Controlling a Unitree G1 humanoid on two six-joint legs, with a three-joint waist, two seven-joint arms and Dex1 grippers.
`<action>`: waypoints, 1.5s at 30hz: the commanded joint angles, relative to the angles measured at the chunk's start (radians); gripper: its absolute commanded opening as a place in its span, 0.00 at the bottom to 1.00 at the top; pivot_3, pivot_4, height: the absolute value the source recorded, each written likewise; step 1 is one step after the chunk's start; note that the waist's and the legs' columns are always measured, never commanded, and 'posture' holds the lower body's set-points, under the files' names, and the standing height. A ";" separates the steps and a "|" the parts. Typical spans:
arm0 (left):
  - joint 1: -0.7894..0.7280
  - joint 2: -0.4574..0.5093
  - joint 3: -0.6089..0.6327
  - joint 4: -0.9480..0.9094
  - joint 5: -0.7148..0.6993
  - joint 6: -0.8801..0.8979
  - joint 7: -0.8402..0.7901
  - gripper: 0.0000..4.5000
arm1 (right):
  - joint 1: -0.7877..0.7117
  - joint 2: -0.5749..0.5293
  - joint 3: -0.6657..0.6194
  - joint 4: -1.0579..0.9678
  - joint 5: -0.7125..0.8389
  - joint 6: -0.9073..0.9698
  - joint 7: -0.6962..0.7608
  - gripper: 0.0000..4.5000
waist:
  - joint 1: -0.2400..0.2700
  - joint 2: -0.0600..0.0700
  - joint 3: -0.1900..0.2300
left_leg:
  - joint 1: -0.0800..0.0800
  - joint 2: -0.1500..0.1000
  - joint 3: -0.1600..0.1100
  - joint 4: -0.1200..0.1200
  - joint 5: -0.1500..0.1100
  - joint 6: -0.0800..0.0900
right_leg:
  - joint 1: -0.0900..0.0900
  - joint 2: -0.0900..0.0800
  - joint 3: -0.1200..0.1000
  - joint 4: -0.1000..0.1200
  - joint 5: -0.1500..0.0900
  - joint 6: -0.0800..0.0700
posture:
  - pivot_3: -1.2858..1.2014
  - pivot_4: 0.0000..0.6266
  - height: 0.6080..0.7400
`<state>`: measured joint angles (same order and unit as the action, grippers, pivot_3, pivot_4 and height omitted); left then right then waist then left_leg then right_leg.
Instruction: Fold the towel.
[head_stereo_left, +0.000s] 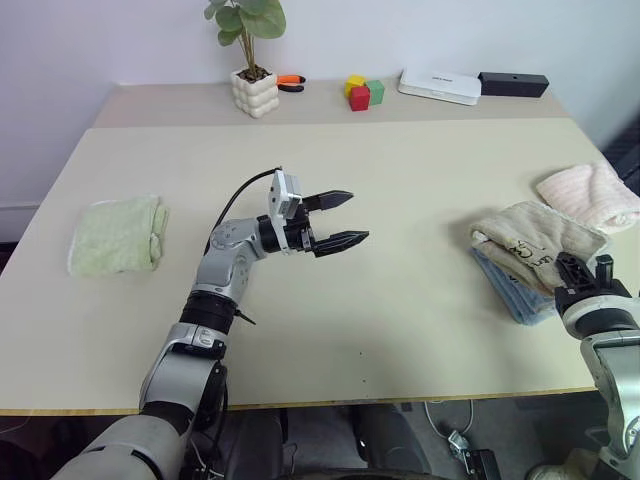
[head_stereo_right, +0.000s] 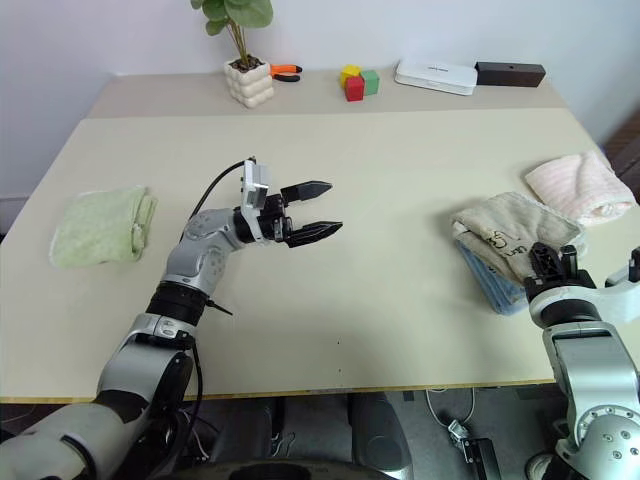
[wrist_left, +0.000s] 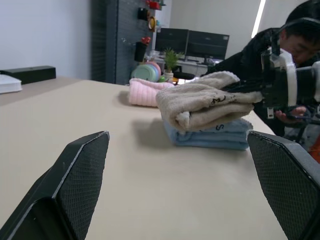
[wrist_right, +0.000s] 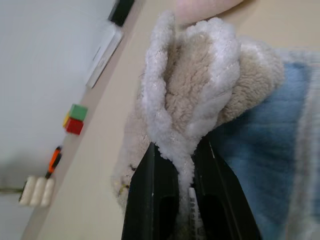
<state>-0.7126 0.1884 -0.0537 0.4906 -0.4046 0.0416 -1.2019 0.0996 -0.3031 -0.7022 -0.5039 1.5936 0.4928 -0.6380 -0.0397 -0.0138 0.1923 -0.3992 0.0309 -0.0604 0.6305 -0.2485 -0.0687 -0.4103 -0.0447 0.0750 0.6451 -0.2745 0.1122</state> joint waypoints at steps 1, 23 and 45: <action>0.003 0.004 0.013 -0.054 -0.010 0.011 0.012 1.00 | 0.041 -0.027 0.006 0.019 -0.047 -0.012 0.029 0.01 | 0.002 0.000 0.000 | 0.000 0.000 0.000 0.000 0.000 0.000 | 0.000 0.000 0.000 0.000 0.000 0.000 | 0.52 0.24 1.00; 0.010 -0.058 -0.002 -0.047 -0.006 0.006 0.025 1.00 | 0.245 -0.235 0.081 -0.072 -0.542 0.050 0.160 0.99 | 0.002 0.000 0.000 | 0.001 0.000 0.000 0.000 0.000 0.000 | 0.001 0.000 0.000 0.000 0.000 0.000 | 0.52 0.24 1.00; 0.137 0.151 0.085 -0.231 -0.009 0.034 0.110 1.00 | -0.310 -0.353 0.579 0.140 -1.059 -0.237 0.970 0.99 | -0.003 0.000 0.000 | 0.005 0.000 0.000 0.000 0.000 0.000 | 0.003 0.000 0.001 0.001 0.001 0.003 | 0.52 0.24 1.00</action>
<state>-0.5810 0.3235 0.0076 0.3182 -0.3987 0.0632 -1.1035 -0.1953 -0.6665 -0.1392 -0.3624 0.5510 0.2931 0.2809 -0.0431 -0.0139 0.1926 -0.3948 0.0310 -0.0601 0.6306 -0.2485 -0.0688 -0.4073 -0.0446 0.0756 0.6457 -0.2731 0.1155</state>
